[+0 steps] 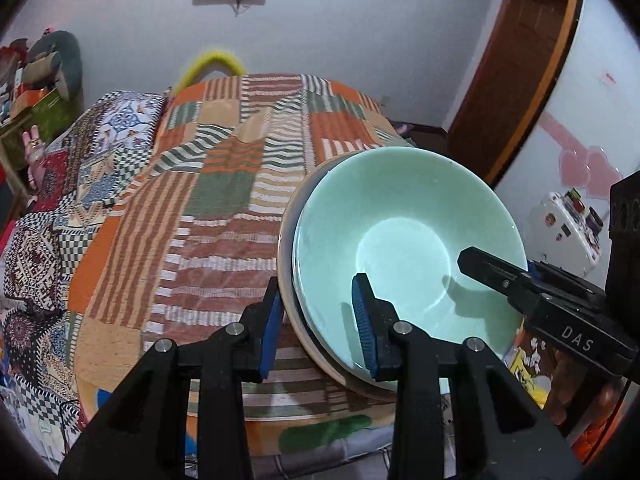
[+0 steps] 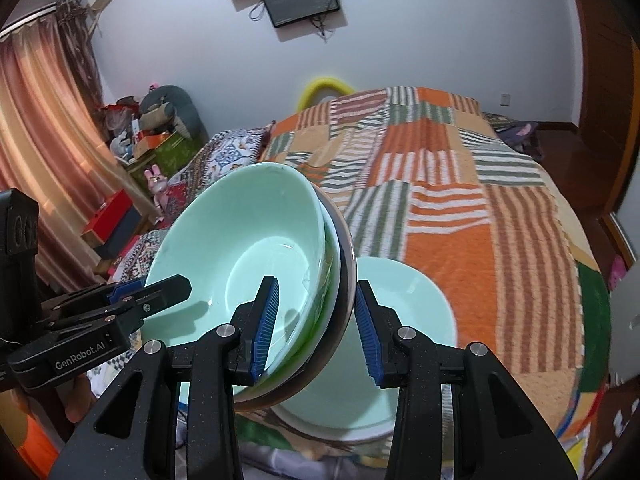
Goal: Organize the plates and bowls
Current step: 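Press the mint green bowl down into the nested bowls with both grippers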
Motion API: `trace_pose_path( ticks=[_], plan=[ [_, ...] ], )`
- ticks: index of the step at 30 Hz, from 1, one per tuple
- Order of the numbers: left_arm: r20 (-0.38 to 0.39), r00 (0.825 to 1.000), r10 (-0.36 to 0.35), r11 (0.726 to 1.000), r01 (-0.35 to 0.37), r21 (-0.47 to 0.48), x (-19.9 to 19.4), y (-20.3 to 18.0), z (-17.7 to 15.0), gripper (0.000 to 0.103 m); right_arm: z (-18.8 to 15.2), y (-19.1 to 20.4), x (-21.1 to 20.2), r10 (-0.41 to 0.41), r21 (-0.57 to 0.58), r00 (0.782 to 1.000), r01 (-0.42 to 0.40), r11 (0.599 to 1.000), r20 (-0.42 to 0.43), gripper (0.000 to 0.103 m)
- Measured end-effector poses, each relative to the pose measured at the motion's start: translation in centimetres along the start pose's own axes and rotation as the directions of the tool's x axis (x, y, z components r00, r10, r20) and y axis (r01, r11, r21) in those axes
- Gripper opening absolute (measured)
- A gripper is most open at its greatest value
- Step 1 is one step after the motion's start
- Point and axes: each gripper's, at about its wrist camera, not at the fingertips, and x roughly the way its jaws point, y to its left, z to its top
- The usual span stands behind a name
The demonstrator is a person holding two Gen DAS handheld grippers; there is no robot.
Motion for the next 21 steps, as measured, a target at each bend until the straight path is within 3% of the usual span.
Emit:
trace_pose_path(
  ticks=[10,21],
  plan=[
    [-0.068,0.997,-0.021,0.999,0.024,0.043,2.5,-2.3,-0.7,0.034,-1.3,-2.5,-0.6,-0.041,0.049,0.999,0.042,0.998,-0.026,0.035],
    [-0.156,0.988,-0.016,0.999,0.023,0.044,5.5,-2.3,-1.6,0.034,-2.7,-3.9,0.7,-0.049,0.087,0.995,0.056,0.995,-0.084,0.035]
  ],
)
